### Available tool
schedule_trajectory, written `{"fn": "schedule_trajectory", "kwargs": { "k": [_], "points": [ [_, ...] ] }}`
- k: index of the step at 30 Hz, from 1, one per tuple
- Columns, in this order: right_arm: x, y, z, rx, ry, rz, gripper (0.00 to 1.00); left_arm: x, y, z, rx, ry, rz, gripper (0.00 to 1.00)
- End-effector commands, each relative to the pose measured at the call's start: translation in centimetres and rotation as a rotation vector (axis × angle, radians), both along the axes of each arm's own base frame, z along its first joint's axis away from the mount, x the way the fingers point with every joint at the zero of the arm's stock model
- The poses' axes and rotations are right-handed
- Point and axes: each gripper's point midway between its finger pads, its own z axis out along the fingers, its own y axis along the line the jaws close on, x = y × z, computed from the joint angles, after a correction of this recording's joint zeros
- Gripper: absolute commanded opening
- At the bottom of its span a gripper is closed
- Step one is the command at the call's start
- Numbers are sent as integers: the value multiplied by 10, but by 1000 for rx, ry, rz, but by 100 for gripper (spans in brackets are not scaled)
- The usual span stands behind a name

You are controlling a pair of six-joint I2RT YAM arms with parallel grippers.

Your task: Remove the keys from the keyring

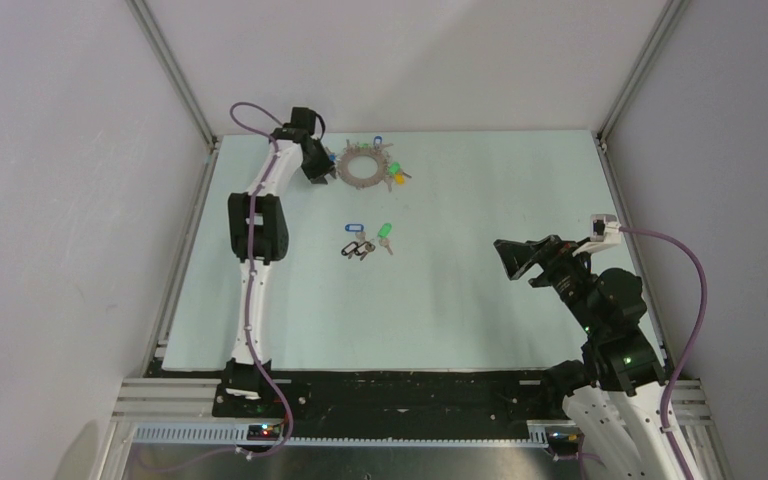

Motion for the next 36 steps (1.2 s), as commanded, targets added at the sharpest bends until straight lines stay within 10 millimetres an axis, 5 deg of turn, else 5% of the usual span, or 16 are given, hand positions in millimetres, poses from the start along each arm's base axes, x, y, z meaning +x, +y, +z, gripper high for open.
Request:
{"fn": "schedule_trajectory", "kwargs": {
  "k": [1,9,15,18,23,30,36],
  "points": [
    [-4,1,27,35,-60,10,99,-34,-3,8,62,78,-61,32],
    [-7,0,32,52,-74,12,99,-35,-70,17,-20,39,-169,38],
    [-9,4,34,63,-74,33,99,-10,-23,85,173,-152,-102,47],
    [-9,5,33,63,-72,35,99,6,5,97,240,-212,-61,51],
    [-9,5,36,66,-82,41,99,23,1,80,170,-223,-50,69],
    [-7,6,36,64,-83,38,99,22,-16,49,114,-182,-59,69],
    [-2,7,33,55,-72,41,99,20,-35,50,85,-192,-78,68]
  ]
}}
